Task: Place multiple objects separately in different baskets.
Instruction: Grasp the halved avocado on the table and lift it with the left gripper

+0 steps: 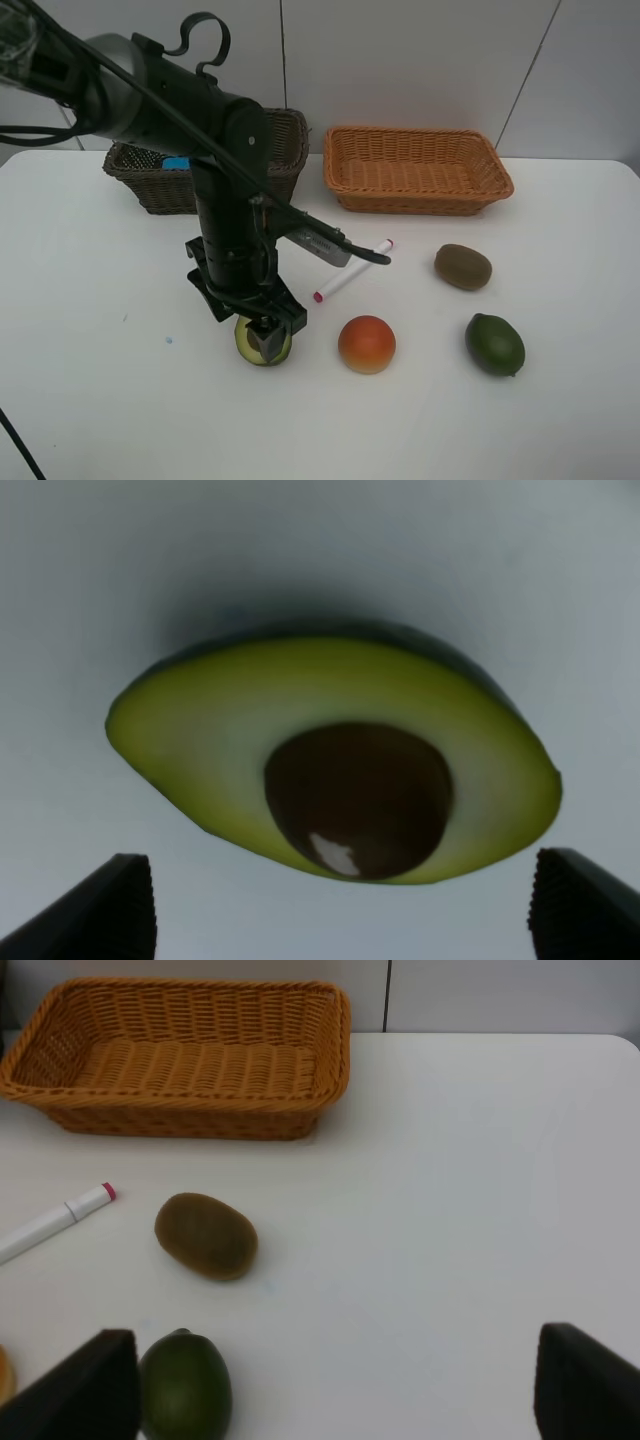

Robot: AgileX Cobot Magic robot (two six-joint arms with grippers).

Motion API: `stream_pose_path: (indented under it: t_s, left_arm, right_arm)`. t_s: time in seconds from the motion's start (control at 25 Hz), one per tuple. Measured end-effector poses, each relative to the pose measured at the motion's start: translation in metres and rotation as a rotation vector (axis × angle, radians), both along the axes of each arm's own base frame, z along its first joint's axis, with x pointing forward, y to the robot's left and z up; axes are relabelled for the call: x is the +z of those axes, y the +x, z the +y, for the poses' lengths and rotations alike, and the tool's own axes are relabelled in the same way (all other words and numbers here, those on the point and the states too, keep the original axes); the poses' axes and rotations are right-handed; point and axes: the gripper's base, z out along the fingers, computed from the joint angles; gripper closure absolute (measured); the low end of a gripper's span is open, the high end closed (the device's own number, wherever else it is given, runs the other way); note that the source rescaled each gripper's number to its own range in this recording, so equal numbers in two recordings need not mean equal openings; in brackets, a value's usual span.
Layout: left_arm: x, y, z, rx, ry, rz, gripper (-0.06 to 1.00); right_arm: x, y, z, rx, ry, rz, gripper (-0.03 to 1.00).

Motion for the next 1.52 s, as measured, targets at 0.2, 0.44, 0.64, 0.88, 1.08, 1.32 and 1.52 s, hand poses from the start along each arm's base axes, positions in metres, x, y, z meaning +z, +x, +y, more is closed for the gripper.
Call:
stream_pose_path:
  t_s: [0.2,0.44,0.64,0.88,1.08,1.32,1.52]
  left_arm:
    - [-0.004,0.004,-0.003,-0.001,-0.049,-0.070,0.02]
    - [-0.004,0.007,-0.004,0.001,-0.068,-0.097,0.02]
    - [-0.004,0.007,-0.004,-0.001,-0.068,-0.098,0.02]
    - [-0.004,0.007,-0.004,-0.014,-0.068,-0.103,0.02]
    - [-0.007,0.006,-0.003,-0.014,-0.072,-0.116,0.02]
    - [-0.014,0.004,-0.001,-0.010,-0.074,-0.120,0.02]
    - [-0.013,0.005,-0.002,-0.008,-0.085,-0.133,0.02]
  right_arm:
    - [0.000,0.000,0.000,0.000,0.000,0.000,-0.03]
    - [0.000,0.000,0.000,0.000,0.000,0.000,-0.03]
    - [0.000,0.000,0.000,0.000,0.000,0.000,-0.03]
    - [0.000,0.000,0.000,0.000,0.000,0.000,-0.03]
    - [0.000,0.000,0.000,0.000,0.000,0.000,-0.03]
    - [0.000,0.000,0.000,0.000,0.000,0.000,-0.03]
    - [0.000,0.000,0.000,0.000,0.000,0.000,-0.03]
